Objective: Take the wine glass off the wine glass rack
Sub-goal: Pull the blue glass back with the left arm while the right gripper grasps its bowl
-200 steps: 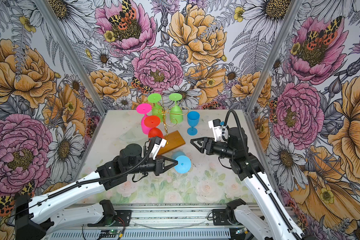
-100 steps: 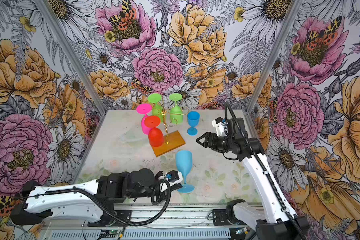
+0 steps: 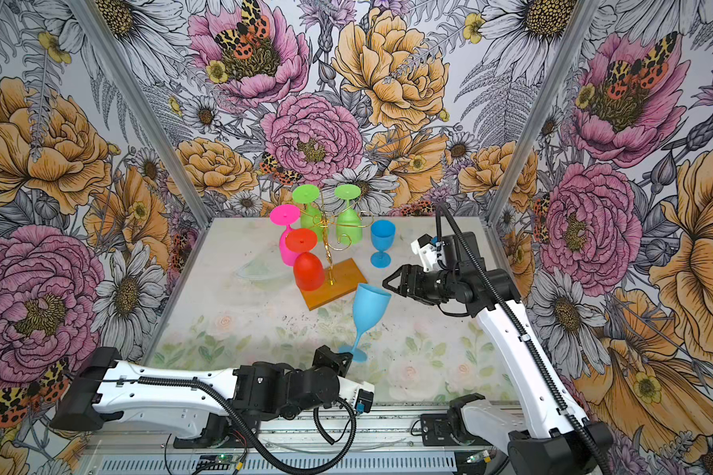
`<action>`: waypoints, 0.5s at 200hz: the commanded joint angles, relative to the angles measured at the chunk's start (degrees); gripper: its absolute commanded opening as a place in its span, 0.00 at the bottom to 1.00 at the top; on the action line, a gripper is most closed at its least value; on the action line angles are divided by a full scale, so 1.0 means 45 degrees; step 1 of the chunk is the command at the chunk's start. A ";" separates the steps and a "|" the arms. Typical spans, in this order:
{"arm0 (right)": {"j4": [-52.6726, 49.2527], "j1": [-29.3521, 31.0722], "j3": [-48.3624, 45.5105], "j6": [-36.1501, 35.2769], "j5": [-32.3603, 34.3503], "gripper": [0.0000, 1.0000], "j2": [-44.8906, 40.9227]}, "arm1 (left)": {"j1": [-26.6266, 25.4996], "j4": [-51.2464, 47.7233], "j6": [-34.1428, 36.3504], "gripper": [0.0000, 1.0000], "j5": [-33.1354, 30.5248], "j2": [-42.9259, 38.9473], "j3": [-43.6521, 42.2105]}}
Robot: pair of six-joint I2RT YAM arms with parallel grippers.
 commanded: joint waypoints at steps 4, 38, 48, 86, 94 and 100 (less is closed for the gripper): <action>-0.0037 0.0199 -0.0103 -0.0092 -0.0357 0.65 -0.0010 | 0.0001 0.2686 0.3232 0.00 -0.2032 -0.0132 -0.0769; -0.0016 0.0277 -0.0341 -0.0136 -0.0433 0.58 0.0083 | 0.0055 0.5751 0.6228 0.00 -0.2670 -0.0159 -0.2122; -0.0017 0.0371 -0.0329 -0.0100 -0.0486 0.56 0.0112 | 0.0103 0.6165 0.6646 0.00 -0.2764 -0.0134 -0.2266; -0.0017 0.0623 -0.0535 -0.0052 -0.0634 0.45 0.0119 | 0.0503 0.6860 0.7365 0.00 -0.2900 -0.0115 -0.2590; -0.0022 0.0652 -0.0613 -0.0030 -0.0669 0.43 0.0108 | 0.0557 0.7315 0.7688 0.00 -0.2959 -0.0096 -0.2739; -0.0020 0.0679 -0.0676 -0.0046 -0.0662 0.42 0.0093 | 0.0586 0.7758 0.7964 0.00 -0.3004 -0.0095 -0.2882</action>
